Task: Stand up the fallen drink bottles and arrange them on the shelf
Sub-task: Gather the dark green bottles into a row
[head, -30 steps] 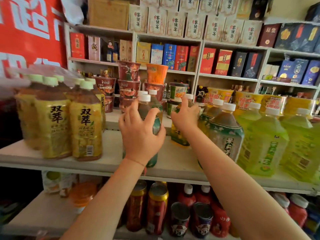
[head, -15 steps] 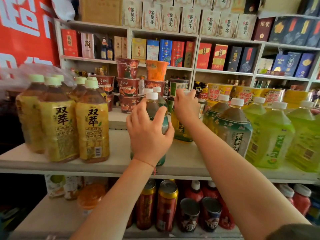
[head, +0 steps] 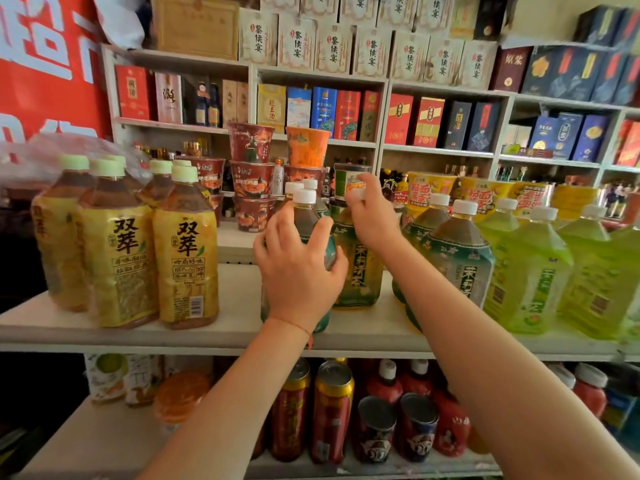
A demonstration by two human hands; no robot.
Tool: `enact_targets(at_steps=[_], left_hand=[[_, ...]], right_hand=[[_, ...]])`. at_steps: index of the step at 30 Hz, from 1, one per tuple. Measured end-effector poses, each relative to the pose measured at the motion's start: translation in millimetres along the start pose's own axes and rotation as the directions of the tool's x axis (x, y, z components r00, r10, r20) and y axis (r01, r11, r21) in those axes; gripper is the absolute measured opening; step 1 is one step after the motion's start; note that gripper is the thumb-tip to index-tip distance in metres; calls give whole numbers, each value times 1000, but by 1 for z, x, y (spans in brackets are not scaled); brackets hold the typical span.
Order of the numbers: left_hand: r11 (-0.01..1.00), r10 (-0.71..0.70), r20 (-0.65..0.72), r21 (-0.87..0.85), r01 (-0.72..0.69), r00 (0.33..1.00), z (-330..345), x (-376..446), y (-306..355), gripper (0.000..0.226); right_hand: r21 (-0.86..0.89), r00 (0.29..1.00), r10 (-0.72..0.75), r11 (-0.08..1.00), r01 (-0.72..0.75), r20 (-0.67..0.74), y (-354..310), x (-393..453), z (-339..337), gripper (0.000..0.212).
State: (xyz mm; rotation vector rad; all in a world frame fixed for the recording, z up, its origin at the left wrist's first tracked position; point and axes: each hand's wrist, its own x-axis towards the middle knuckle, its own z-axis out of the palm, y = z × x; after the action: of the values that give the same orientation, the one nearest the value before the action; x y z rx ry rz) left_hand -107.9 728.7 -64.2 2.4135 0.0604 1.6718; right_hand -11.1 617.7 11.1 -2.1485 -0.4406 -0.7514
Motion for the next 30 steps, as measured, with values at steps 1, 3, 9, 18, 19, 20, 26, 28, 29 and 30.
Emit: enact_targets(at_steps=[1, 3, 9, 18, 19, 20, 26, 28, 29, 30], left_hand=[[1000, 12, -3, -18, -12, 1000, -1, 0, -1, 43], [989, -2, -12, -150, 0, 1000, -5, -1, -5, 47], [623, -260, 332, -660, 420, 907, -25, -11, -28, 81], [557, -214, 460, -667, 495, 862, -20, -16, -18, 102], [544, -208, 481, -667, 509, 852, -18, -17, -13, 103], [528, -202, 511, -661, 533, 835, -15, -18, -8, 103], [336, -134, 707, -627, 703, 695, 2, -20, 14, 85], [302, -89, 753, -604, 738, 652, 5, -19, 16, 86], [303, -71, 759, -602, 739, 647, 7, -18, 16, 88], [313, -63, 757, -603, 733, 650, 8, -18, 16, 87]], right_hand=[[2, 1000, -16, 1000, 16, 21, -4, -2, 2, 37], [-48, 999, -44, 998, 44, 13, -9, -6, 7, 28], [-79, 999, -27, 997, 24, -31, -11, -10, 7, 17], [344, 975, 167, 916, -207, 144, -14, -30, -14, 50], [367, 964, 208, 895, -255, 164, -13, -33, -18, 56], [387, 957, 233, 878, -284, 174, -13, -36, -21, 59], [399, 982, 156, 898, -187, 108, -20, -62, -39, 45], [383, 992, 92, 916, -120, 90, -22, -72, -43, 36], [356, 995, 67, 930, -91, 81, -21, -76, -45, 30], [326, 996, 46, 943, -67, 72, -20, -80, -46, 25]])
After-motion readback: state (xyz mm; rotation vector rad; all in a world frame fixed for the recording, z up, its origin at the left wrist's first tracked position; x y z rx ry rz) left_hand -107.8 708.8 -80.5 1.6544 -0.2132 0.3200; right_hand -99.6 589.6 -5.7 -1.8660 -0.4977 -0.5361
